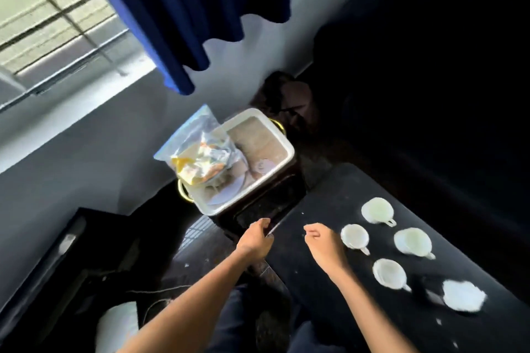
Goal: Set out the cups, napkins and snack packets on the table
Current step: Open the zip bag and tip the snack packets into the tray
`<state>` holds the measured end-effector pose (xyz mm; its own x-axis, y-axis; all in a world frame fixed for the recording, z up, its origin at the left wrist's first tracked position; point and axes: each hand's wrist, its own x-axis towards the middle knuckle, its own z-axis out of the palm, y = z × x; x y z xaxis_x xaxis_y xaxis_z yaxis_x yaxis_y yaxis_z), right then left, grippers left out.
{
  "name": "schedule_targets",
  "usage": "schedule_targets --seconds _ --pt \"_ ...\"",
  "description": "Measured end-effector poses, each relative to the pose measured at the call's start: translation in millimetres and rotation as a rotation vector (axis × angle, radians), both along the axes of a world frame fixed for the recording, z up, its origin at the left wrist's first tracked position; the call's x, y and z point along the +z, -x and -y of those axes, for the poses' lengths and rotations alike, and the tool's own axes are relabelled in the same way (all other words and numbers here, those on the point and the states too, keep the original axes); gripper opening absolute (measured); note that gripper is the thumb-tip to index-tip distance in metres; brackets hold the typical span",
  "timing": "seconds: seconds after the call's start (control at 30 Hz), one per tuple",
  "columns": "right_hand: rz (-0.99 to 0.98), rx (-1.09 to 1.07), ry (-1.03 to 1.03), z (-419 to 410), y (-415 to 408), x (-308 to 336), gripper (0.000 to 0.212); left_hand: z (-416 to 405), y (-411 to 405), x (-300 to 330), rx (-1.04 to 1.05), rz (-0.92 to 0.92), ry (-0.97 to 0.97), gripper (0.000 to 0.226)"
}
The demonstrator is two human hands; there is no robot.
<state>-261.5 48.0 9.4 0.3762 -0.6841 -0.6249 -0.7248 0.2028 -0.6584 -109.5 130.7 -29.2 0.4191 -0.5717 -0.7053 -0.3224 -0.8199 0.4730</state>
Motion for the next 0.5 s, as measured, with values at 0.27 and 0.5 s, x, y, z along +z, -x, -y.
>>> schedule_targets --seconds 0.27,0.5 --pt "0.025 0.349 0.101 -7 -174 6 0.032 -30 -133 -5 0.439 0.011 0.11 0.049" --pt "-0.052 0.653 0.288 -10 -303 -15 0.039 -43 -229 -17 0.716 0.038 0.167 0.045"
